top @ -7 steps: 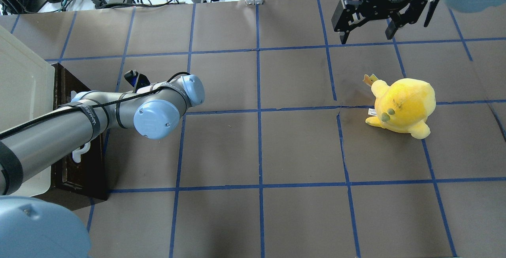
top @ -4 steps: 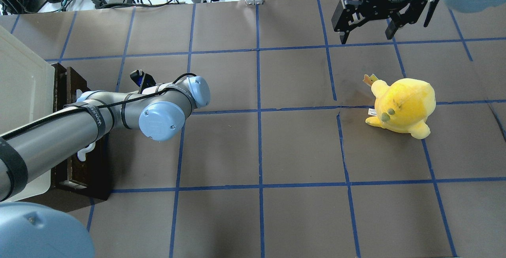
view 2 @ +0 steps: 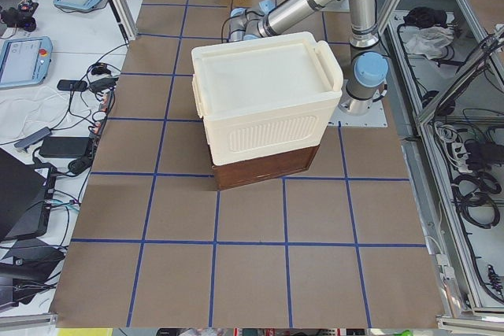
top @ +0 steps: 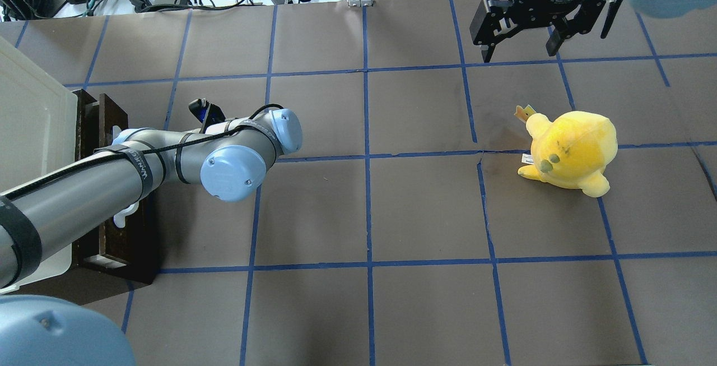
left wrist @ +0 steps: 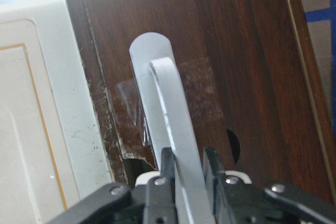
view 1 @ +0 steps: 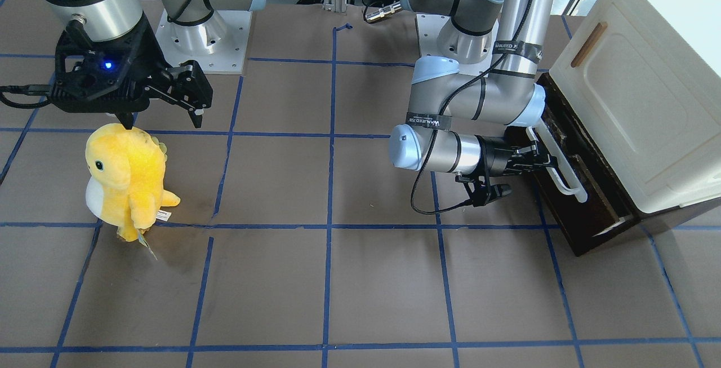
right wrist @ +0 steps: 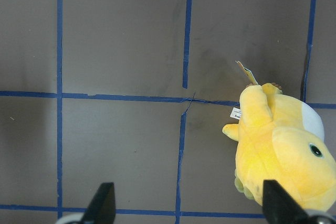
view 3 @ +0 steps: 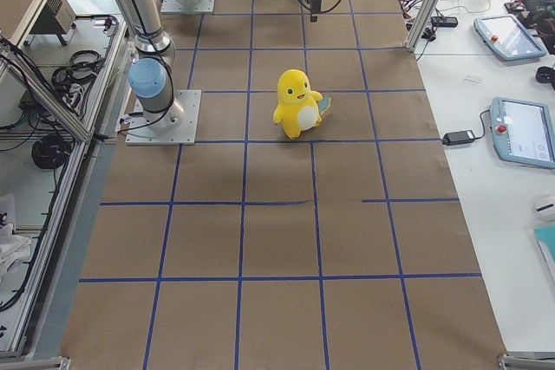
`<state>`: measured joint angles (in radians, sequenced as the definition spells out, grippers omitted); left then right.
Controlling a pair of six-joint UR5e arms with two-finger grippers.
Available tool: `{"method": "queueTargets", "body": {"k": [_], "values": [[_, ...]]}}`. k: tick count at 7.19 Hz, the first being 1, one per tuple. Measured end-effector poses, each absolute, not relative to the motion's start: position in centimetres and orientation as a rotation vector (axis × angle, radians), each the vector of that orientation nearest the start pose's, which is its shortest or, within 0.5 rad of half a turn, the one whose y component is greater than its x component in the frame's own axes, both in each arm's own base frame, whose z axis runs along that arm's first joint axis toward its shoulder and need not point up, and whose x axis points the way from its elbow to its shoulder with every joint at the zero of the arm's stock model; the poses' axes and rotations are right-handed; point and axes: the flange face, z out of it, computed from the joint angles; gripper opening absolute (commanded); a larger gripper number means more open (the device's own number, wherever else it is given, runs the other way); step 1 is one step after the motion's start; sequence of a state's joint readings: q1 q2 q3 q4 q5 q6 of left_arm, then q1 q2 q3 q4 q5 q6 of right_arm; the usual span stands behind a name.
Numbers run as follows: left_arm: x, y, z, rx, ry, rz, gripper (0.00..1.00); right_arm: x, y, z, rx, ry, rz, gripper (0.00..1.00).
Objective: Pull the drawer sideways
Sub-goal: 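Pull the handle sideways with the left gripper, sliding the wooden panel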
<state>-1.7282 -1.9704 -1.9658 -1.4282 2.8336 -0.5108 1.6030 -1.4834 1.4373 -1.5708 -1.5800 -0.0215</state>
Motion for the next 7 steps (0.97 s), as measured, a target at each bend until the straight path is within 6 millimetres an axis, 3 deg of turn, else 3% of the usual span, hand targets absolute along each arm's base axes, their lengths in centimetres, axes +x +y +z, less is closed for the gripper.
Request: {"method": "queueTargets", "body": {"k": [7], "values": [[-15.4,-48.4,19.5,0.169,1.82,0.077,0.14,14.9,-52.9,50.9,-0.084,3.149,-0.073,1.0]]}}
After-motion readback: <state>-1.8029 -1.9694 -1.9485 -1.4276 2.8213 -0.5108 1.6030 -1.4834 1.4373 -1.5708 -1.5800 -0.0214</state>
